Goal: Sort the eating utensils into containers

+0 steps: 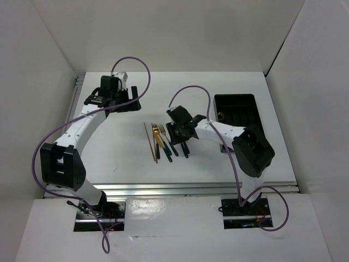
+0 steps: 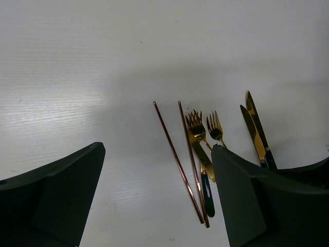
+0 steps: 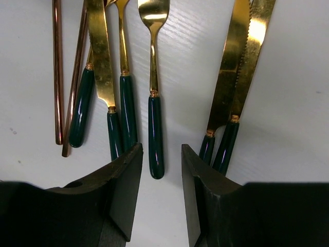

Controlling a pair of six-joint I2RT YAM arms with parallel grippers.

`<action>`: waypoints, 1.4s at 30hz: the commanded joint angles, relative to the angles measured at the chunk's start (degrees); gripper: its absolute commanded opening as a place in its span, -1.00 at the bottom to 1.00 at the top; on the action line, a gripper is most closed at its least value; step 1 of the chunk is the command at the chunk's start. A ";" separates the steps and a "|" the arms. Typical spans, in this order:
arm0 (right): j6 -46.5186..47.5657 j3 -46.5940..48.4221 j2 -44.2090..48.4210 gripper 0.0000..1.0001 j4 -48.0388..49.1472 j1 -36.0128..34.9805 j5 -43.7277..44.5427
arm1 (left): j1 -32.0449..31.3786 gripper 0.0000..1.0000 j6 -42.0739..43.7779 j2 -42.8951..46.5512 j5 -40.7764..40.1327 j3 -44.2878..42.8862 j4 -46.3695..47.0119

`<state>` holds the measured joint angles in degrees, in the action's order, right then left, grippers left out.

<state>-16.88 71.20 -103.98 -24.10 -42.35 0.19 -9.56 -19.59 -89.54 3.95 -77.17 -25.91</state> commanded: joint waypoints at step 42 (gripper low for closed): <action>-1.31 3.85 -8.35 -0.80 -0.51 -1.77 5.61 | 0.16 1.00 0.35 -0.55 0.54 -2.90 -0.37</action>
<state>-17.54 72.99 -111.13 -23.07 -43.66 1.10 -9.56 -19.62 -89.93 4.34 -77.30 -26.98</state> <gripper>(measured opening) 0.237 1.000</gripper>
